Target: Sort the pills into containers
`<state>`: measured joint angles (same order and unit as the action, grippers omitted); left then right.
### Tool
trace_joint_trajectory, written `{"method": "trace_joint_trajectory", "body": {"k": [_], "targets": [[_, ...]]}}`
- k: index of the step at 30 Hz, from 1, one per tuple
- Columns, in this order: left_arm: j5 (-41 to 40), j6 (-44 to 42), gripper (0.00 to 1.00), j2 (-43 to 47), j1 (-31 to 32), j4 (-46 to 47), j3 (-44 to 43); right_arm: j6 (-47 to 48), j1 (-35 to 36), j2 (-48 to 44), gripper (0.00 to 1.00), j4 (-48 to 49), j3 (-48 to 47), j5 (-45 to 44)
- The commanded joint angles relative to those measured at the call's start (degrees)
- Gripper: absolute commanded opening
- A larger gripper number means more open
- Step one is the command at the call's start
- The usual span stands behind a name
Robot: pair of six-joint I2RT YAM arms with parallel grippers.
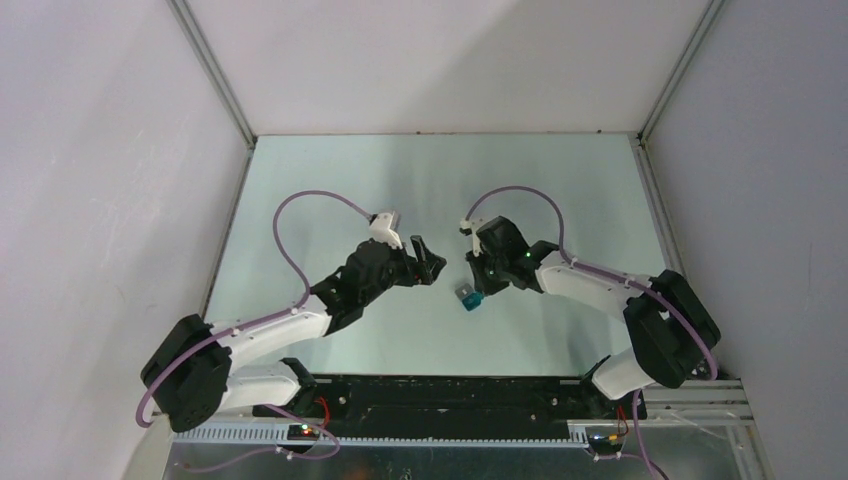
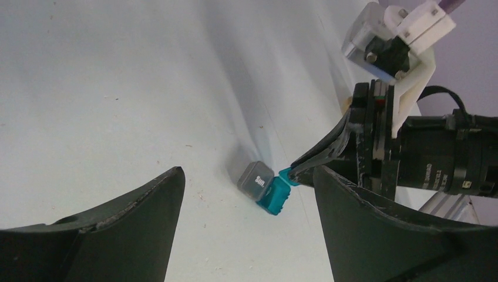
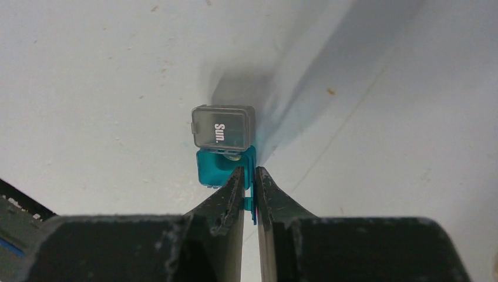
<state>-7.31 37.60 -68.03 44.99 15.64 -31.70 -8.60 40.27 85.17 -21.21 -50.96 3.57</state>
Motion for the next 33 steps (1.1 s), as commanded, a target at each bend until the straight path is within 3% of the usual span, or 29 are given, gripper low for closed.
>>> {"method": "trace_joint_trajectory", "body": {"k": [1, 5, 12, 17, 28, 33], "targets": [[1.26, 2.33, 0.85, 1.30, -0.43, 2.10, 1.17, 1.99, 2.65, 1.27, 0.16, 4.98, -1.94, 1.68], [1.53, 5.43, 0.83, 2.10, -0.41, 5.20, 4.88, 0.63, 3.43, 2.06, 0.21, 5.93, -2.04, 2.03], [2.93, 9.61, 0.79, 0.70, -0.43, 9.28, 9.11, -2.07, 3.51, 1.89, 0.49, 3.26, -2.69, 1.43], [5.17, 13.84, 0.75, -2.48, -0.24, 14.90, 10.54, -2.91, 2.83, -0.57, 0.61, -0.58, -4.61, 3.28], [6.18, 23.41, 0.57, -13.89, 3.26, 23.10, 9.55, -8.12, -5.83, -9.34, 0.62, -4.98, -3.99, 5.14], [1.87, 25.71, 0.52, -15.74, 6.19, 19.18, 7.59, -9.48, -7.81, -10.25, 0.60, -4.55, -1.99, 5.50]]}}
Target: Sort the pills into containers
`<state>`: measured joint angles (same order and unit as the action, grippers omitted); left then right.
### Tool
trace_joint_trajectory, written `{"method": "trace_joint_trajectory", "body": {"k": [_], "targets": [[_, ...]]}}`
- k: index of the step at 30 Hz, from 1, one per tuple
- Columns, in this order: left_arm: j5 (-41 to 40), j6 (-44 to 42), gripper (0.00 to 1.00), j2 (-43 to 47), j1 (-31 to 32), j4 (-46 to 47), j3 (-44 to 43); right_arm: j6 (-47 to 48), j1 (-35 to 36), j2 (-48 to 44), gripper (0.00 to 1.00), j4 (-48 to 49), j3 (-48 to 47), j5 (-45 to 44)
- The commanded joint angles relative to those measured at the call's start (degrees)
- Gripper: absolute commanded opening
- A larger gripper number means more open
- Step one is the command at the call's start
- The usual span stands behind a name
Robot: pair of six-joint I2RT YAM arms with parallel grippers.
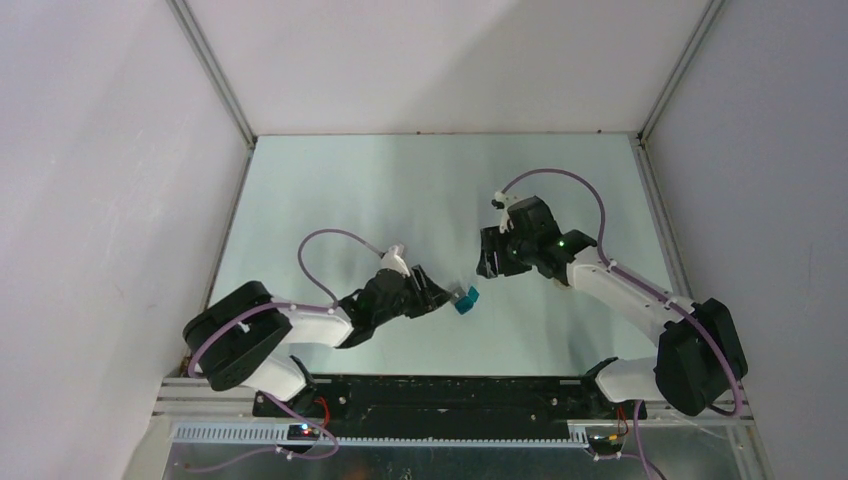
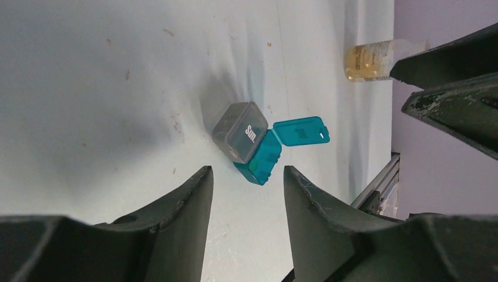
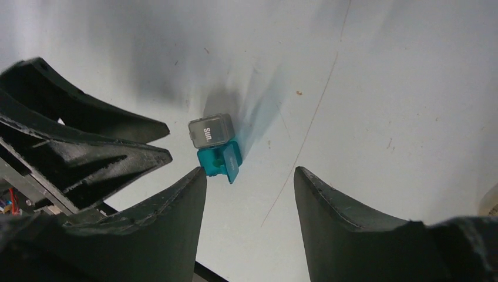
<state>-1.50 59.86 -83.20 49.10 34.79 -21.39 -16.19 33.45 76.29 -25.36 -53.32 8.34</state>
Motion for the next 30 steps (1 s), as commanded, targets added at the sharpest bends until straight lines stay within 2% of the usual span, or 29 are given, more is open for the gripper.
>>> {"method": "trace_joint_trajectory", "body": {"k": [1, 15, 25, 30], "targets": [[-4.43, 3.72, 0.52, -0.61, 2.46, -1.69, -3.41, -2.09, -1.14, -1.35, 0.60, -0.35, 0.56, 0.85], [-11.97, 10.24, 0.46, -2.82, 4.31, -6.36, -5.13, -2.03, -1.44, -1.66, 0.57, 0.25, 1.99, 0.77], [-11.47, 11.86, 0.47, -4.82, 4.35, -7.38, -6.66, -2.23, -1.40, -0.85, 0.56, 0.42, 2.17, 0.87], [-11.14, 12.39, 0.47, -5.83, 4.34, -6.52, -7.17, -2.46, -1.06, -0.01, 0.52, 0.19, 2.17, -0.07]]}}
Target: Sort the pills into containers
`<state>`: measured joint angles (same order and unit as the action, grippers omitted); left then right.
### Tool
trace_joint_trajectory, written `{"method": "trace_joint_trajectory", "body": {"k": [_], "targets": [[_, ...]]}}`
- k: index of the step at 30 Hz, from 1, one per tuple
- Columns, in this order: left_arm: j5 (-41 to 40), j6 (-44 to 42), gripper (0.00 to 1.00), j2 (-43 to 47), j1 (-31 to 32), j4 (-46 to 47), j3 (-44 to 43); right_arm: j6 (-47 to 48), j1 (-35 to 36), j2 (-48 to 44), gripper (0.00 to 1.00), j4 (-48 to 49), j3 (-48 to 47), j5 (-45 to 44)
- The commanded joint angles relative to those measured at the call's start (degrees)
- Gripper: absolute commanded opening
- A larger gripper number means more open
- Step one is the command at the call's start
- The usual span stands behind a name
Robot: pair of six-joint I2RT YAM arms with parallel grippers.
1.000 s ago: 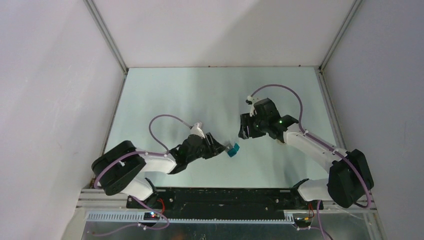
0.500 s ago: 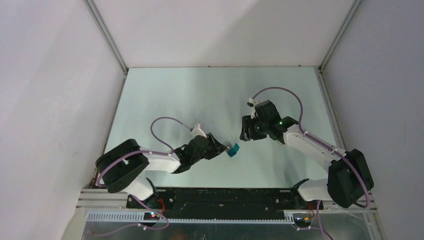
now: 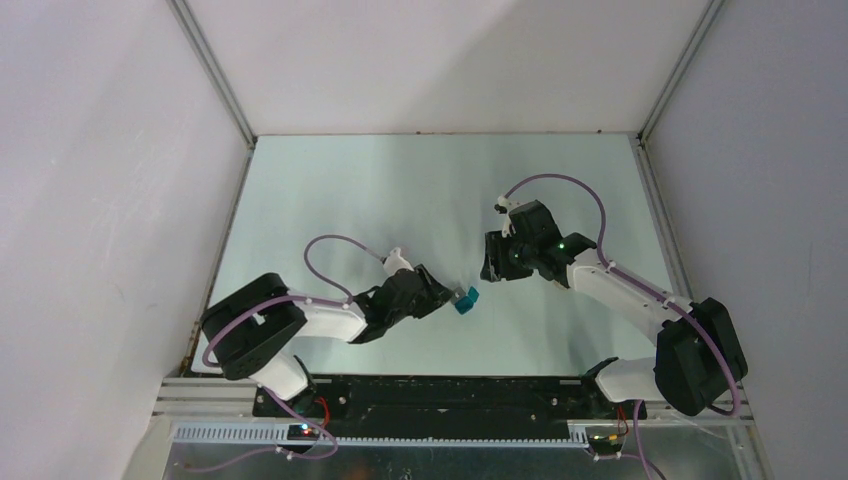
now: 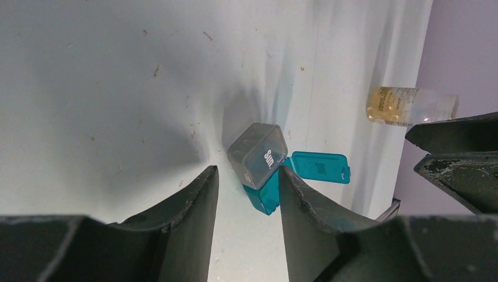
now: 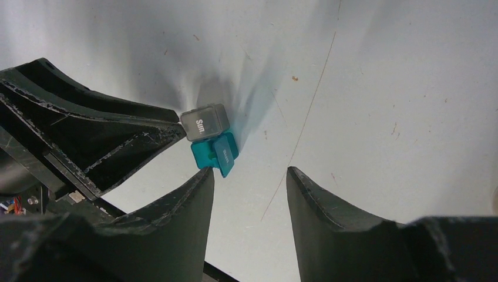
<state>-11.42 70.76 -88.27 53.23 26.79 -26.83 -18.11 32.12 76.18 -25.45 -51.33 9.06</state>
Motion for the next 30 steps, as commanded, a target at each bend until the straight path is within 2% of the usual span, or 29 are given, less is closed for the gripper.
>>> {"method": "trace_joint_trajectory", "body": {"k": [1, 7, 17, 23, 30], "targets": [[-0.83, 1.73, 0.47, -1.07, 0.21, 2.10, -1.73, -0.48, 0.29, 0.28, 0.52, 0.25, 0.18, -1.15], [0.53, 2.93, 0.44, -2.81, 0.22, 1.33, -2.99, -0.87, 0.94, 2.85, 0.49, -0.38, 0.18, -4.71], [-0.39, 3.20, 0.40, -3.79, 0.31, -3.27, -5.05, -1.09, 1.76, 5.60, 0.46, 0.64, 0.18, -4.64], [0.69, 2.26, 0.38, -5.98, 0.42, -8.75, -8.89, 0.42, 2.55, 6.21, 0.47, 0.92, 0.18, -0.75], [0.03, 3.18, 0.36, -6.75, 0.49, -11.50, -9.54, 2.54, 3.75, 7.40, 0.48, 0.95, 0.18, 4.09]]}}
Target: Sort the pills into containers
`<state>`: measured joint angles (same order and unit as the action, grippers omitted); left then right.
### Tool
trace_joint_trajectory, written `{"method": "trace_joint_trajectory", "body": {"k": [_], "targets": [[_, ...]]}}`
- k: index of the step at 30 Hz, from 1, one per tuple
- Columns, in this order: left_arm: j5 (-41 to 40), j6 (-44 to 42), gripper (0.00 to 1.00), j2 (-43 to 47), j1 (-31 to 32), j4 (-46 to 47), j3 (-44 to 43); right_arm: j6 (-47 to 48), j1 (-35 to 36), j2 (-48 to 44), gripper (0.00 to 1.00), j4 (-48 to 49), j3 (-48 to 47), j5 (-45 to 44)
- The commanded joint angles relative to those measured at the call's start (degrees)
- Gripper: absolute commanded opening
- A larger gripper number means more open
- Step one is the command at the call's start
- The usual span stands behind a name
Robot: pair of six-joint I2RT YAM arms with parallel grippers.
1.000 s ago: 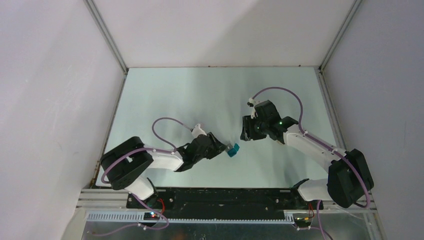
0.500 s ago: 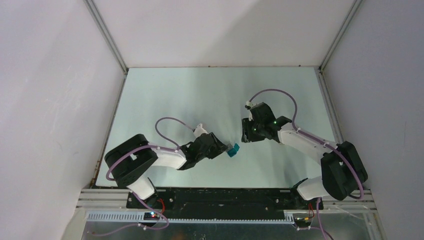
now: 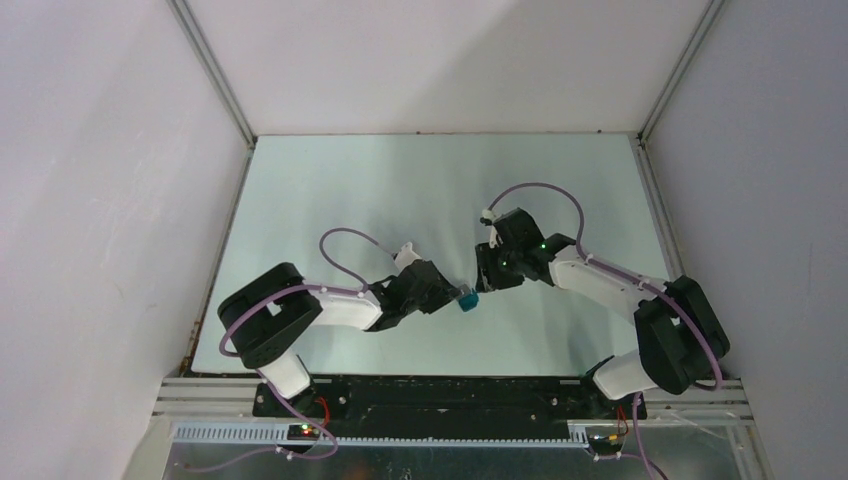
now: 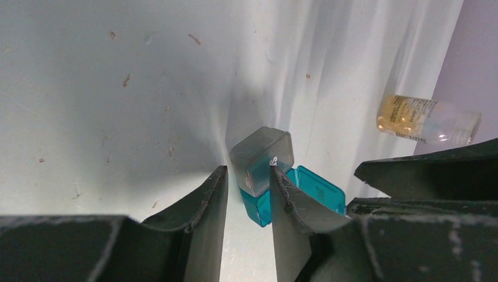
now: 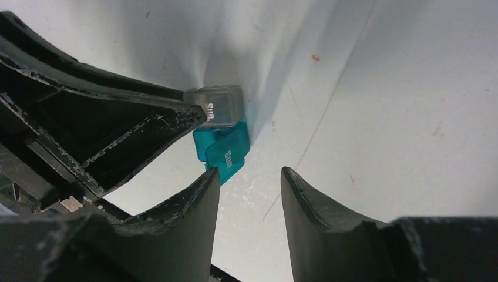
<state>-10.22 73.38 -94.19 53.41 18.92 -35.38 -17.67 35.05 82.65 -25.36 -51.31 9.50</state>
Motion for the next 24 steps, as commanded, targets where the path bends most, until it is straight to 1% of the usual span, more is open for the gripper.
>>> {"method": "trace_joint_trajectory", "body": {"k": [1, 8, 13, 24], "targets": [[-1.24, 0.59, 0.36, -0.84, 0.32, -3.67, -0.96, 2.33, 1.19, 1.11, 0.48, 0.83, 0.16, 4.47], [-1.46, 0.71, 0.35, -0.52, 0.39, -3.70, -0.75, 2.95, 3.03, 3.75, 0.50, 1.34, 0.16, 6.09], [-0.32, 0.80, 0.34, -0.18, 0.35, -2.15, -0.40, 2.41, 3.59, 5.52, 0.51, 1.94, 0.16, 4.66], [0.22, 0.69, 0.32, 0.88, 0.36, -0.65, 0.11, 2.36, 3.71, 9.73, 0.50, 2.92, 0.23, 1.59]]}}
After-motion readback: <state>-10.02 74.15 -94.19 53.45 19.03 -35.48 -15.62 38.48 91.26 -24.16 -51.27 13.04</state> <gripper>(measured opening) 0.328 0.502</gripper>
